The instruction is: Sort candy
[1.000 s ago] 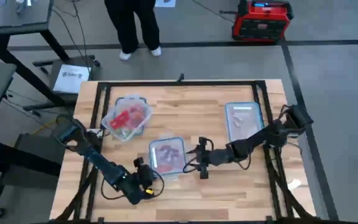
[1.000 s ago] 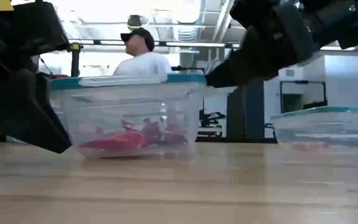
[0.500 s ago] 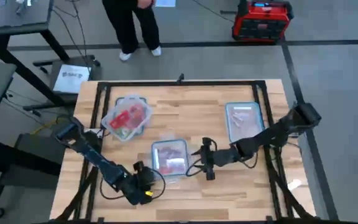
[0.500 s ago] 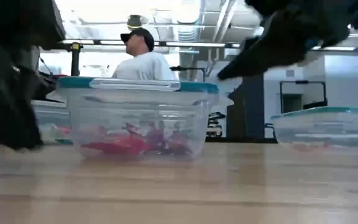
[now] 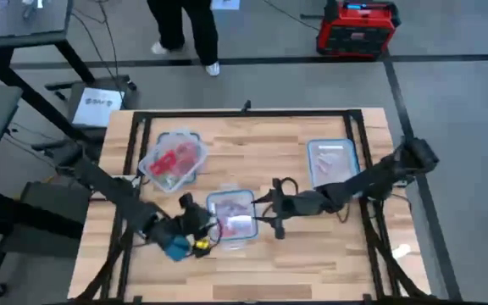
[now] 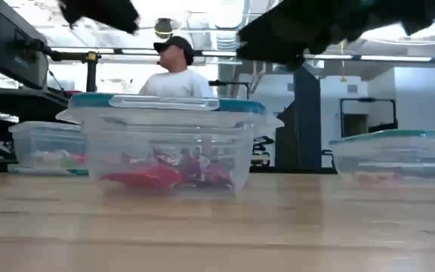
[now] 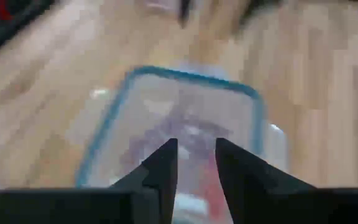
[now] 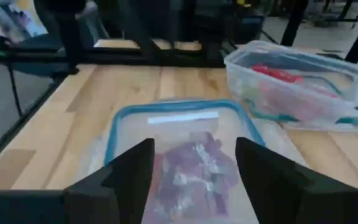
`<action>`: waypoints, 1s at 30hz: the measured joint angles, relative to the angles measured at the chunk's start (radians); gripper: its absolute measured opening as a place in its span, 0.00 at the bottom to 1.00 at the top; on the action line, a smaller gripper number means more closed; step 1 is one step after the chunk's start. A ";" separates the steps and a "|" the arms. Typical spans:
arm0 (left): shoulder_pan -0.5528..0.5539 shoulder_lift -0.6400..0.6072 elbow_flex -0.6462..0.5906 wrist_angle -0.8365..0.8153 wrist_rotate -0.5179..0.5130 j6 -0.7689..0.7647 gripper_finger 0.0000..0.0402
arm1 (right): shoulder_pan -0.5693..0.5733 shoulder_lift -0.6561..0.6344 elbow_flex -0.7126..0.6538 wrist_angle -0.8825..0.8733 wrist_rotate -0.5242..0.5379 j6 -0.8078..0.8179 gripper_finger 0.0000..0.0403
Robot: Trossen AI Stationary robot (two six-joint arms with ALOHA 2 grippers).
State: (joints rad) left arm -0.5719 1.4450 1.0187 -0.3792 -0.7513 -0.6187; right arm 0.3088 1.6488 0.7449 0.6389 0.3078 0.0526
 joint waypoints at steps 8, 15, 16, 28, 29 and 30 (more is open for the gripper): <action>0.114 0.071 -0.164 0.283 0.121 0.113 0.23 | -0.046 0.182 0.094 0.032 -0.009 0.000 0.53; 0.118 0.164 -0.304 0.523 0.103 0.012 0.23 | -0.064 0.305 0.142 0.014 -0.070 0.018 0.53; 0.119 0.175 -0.316 0.551 0.117 0.009 0.23 | -0.063 0.311 0.141 0.012 -0.074 0.024 0.53; 0.118 0.082 -0.201 0.477 0.196 0.185 0.23 | -0.055 0.127 0.133 -0.055 -0.076 0.000 0.53; 0.120 0.067 -0.182 0.449 0.195 0.197 0.23 | -0.049 0.109 0.135 -0.057 -0.075 0.030 0.53; 0.124 0.049 -0.165 0.405 0.186 0.211 0.23 | -0.042 0.098 0.135 -0.066 -0.076 0.063 0.53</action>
State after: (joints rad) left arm -0.4484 1.4943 0.8533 0.0254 -0.5649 -0.4079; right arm 0.2672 1.7467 0.8795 0.5731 0.2320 0.1152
